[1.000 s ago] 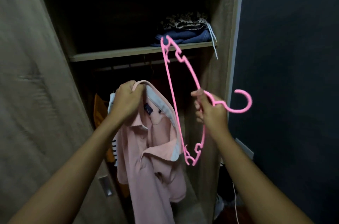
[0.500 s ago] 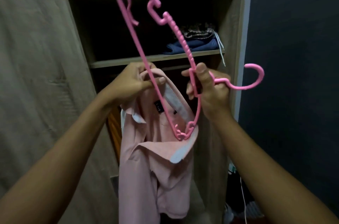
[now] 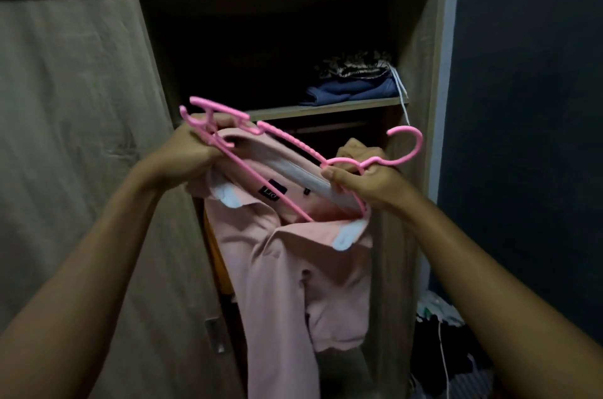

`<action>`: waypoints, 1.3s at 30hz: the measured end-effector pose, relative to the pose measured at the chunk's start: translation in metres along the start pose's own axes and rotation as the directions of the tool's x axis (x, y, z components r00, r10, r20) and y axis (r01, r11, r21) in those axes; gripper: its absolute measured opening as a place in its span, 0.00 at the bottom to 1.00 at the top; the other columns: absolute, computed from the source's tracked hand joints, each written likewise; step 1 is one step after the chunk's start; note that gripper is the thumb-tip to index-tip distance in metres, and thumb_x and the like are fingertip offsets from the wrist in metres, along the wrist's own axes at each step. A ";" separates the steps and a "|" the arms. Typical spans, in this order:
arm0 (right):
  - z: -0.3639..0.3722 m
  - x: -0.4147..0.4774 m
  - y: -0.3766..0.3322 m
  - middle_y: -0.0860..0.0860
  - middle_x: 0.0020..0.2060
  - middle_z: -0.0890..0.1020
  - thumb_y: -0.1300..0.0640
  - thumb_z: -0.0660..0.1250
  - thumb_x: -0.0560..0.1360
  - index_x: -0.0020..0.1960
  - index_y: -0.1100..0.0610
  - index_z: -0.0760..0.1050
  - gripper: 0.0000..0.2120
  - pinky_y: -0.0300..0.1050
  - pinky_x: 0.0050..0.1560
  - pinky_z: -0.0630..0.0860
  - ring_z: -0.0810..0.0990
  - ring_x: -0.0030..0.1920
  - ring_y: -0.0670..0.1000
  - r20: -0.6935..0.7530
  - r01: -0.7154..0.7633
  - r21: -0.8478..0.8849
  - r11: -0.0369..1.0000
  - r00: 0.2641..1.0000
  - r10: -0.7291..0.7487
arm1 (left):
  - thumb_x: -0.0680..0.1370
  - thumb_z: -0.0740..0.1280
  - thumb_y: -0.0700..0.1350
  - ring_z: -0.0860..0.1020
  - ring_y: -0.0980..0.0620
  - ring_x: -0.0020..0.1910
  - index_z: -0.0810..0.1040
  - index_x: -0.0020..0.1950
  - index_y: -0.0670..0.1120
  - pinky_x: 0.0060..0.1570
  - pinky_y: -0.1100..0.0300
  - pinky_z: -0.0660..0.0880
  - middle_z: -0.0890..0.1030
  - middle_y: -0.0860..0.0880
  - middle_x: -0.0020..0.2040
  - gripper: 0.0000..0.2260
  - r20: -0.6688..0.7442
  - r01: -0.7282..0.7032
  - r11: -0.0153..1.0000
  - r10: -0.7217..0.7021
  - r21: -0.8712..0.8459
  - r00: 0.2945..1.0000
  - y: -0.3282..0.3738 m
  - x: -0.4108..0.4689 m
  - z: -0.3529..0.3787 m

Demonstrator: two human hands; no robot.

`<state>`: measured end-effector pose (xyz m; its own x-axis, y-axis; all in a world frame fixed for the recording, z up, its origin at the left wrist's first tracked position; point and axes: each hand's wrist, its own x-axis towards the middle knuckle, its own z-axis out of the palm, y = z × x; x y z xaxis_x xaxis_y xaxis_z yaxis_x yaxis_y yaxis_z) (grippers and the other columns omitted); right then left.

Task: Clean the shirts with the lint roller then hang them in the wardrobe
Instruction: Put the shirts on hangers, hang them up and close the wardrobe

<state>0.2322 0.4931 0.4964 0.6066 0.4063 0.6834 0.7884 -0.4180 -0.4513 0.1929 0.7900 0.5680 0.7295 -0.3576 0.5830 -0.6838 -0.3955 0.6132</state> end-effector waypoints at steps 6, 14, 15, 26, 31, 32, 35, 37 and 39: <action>-0.034 -0.004 0.006 0.51 0.42 0.73 0.37 0.67 0.74 0.39 0.56 0.76 0.21 0.41 0.46 0.71 0.72 0.42 0.45 0.237 -0.113 -0.234 0.966 0.957 0.169 | 0.65 0.71 0.45 0.83 0.49 0.48 0.79 0.54 0.58 0.48 0.55 0.80 0.84 0.51 0.51 0.18 -0.051 0.174 0.863 -0.171 0.474 0.984 -0.021 -0.017 -0.017; -0.044 -0.004 0.007 0.49 0.43 0.76 0.29 0.67 0.68 0.42 0.50 0.75 0.23 0.53 0.45 0.78 0.77 0.40 0.51 0.359 -0.243 -0.289 0.926 0.869 0.341 | 0.70 0.75 0.46 0.70 0.53 0.26 0.75 0.26 0.46 0.28 0.59 0.63 0.72 0.51 0.23 0.15 -0.160 0.362 0.685 -0.341 0.632 0.926 -0.034 -0.021 -0.003; -0.048 -0.004 0.007 0.50 0.43 0.78 0.27 0.67 0.67 0.42 0.49 0.76 0.24 0.55 0.45 0.79 0.79 0.41 0.54 0.387 -0.257 -0.285 0.923 0.850 0.356 | 0.70 0.75 0.44 0.70 0.54 0.25 0.76 0.26 0.45 0.28 0.60 0.63 0.72 0.51 0.22 0.15 -0.167 0.369 0.692 -0.343 0.620 0.924 -0.033 -0.022 -0.002; -0.044 0.001 -0.011 0.50 0.35 0.79 0.37 0.75 0.67 0.40 0.54 0.75 0.21 0.50 0.37 0.72 0.74 0.34 0.49 0.392 -0.255 -0.325 0.911 0.840 0.375 | 0.75 0.72 0.46 0.68 0.54 0.22 0.80 0.27 0.43 0.26 0.59 0.64 0.73 0.49 0.21 0.17 -0.201 0.356 0.817 -0.295 0.455 0.934 -0.012 -0.015 0.024; -0.011 0.022 -0.017 0.48 0.36 0.78 0.36 0.75 0.66 0.38 0.55 0.76 0.22 0.48 0.36 0.72 0.75 0.36 0.48 0.291 -0.199 -0.296 0.934 0.913 0.286 | 0.78 0.66 0.47 0.67 0.57 0.18 0.77 0.25 0.40 0.22 0.63 0.63 0.73 0.46 0.19 0.22 -0.127 0.289 0.872 -0.259 0.396 0.957 0.013 -0.006 0.047; -0.005 0.026 -0.013 0.47 0.38 0.77 0.34 0.75 0.65 0.38 0.54 0.77 0.23 0.47 0.37 0.72 0.76 0.38 0.49 0.290 -0.195 -0.341 0.919 0.908 0.301 | 0.78 0.66 0.47 0.67 0.57 0.18 0.76 0.24 0.41 0.21 0.65 0.62 0.73 0.47 0.19 0.22 -0.116 0.288 0.874 -0.264 0.392 0.958 0.017 -0.007 0.050; 0.010 0.032 -0.002 0.46 0.39 0.76 0.31 0.73 0.64 0.38 0.53 0.77 0.25 0.45 0.39 0.73 0.77 0.41 0.50 0.300 -0.206 -0.404 0.891 0.891 0.342 | 0.80 0.65 0.48 0.67 0.58 0.17 0.73 0.23 0.43 0.21 0.68 0.62 0.73 0.49 0.19 0.25 -0.037 0.278 0.870 -0.288 0.408 0.957 0.022 -0.013 0.051; 0.014 0.033 -0.005 0.46 0.36 0.77 0.34 0.75 0.65 0.36 0.53 0.76 0.22 0.43 0.36 0.72 0.76 0.37 0.46 0.278 -0.215 -0.343 0.914 0.906 0.318 | 0.82 0.63 0.53 0.70 0.57 0.19 0.75 0.24 0.42 0.25 0.66 0.67 0.75 0.46 0.20 0.28 0.025 0.280 0.856 -0.323 0.435 0.946 0.023 -0.020 0.049; 0.014 0.034 -0.011 0.45 0.30 0.77 0.38 0.77 0.67 0.34 0.53 0.74 0.20 0.37 0.32 0.68 0.73 0.30 0.42 0.255 -0.224 -0.247 0.943 0.924 0.286 | 0.81 0.60 0.62 0.73 0.53 0.22 0.76 0.26 0.42 0.31 0.57 0.71 0.75 0.44 0.22 0.31 -0.053 0.270 0.827 -0.281 0.493 0.958 0.015 -0.022 0.043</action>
<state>0.2451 0.5234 0.5164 0.8120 0.4628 0.3556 0.5822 -0.6857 -0.4369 0.1667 0.7557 0.5416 0.8906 -0.1867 0.4147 -0.3633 -0.8406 0.4018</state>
